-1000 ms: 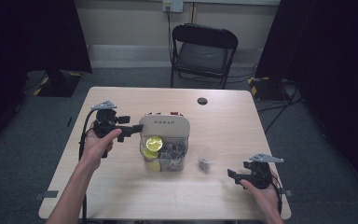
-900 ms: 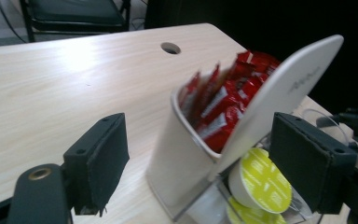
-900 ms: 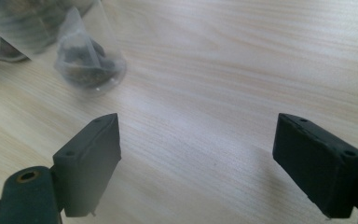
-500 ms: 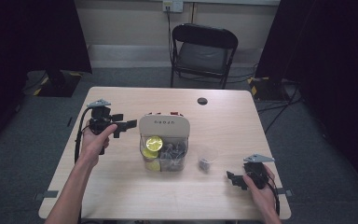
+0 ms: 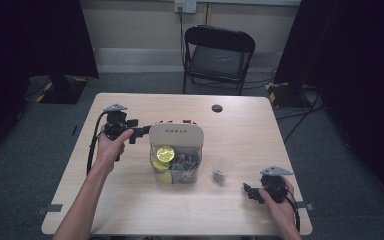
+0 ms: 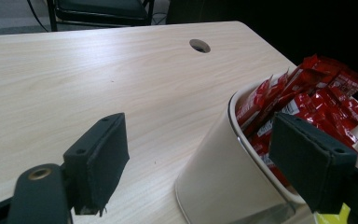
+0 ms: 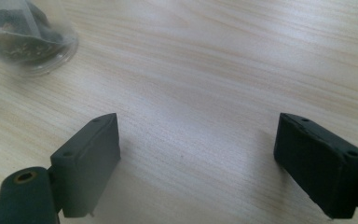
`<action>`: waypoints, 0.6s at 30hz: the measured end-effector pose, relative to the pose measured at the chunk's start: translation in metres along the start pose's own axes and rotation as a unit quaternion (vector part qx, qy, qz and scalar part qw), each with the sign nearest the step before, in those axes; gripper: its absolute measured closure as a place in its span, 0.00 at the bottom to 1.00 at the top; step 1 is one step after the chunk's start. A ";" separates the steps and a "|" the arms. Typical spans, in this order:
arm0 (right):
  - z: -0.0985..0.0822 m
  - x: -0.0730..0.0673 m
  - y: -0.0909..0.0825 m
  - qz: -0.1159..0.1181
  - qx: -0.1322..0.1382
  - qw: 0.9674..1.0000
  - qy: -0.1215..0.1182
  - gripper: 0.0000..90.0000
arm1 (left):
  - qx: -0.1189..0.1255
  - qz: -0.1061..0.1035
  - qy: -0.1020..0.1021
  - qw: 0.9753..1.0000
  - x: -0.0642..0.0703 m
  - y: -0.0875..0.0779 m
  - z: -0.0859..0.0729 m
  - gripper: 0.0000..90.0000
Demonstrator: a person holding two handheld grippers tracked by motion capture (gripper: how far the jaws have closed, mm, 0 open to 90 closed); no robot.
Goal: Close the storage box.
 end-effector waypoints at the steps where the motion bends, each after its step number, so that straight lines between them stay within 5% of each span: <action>1: 0.000 0.000 0.000 -0.002 0.000 1.000 0.002 0.15 | 0.002 -0.004 0.002 1.000 0.001 0.001 0.001 0.22; 18: -0.002 -0.002 0.001 -0.011 0.016 1.000 0.007 0.15 | 0.012 -0.019 0.015 1.000 0.017 -0.005 0.001 0.23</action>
Point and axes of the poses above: each handheld gripper's, and its own axes: y roughly forward along the jaws, z roughly out of its top, x roughly to its right, the point moved 1 cm from there along y, roughly forward along the jaws, and after that the axes turned 5 degrees about -x, right-handed, at the moved point
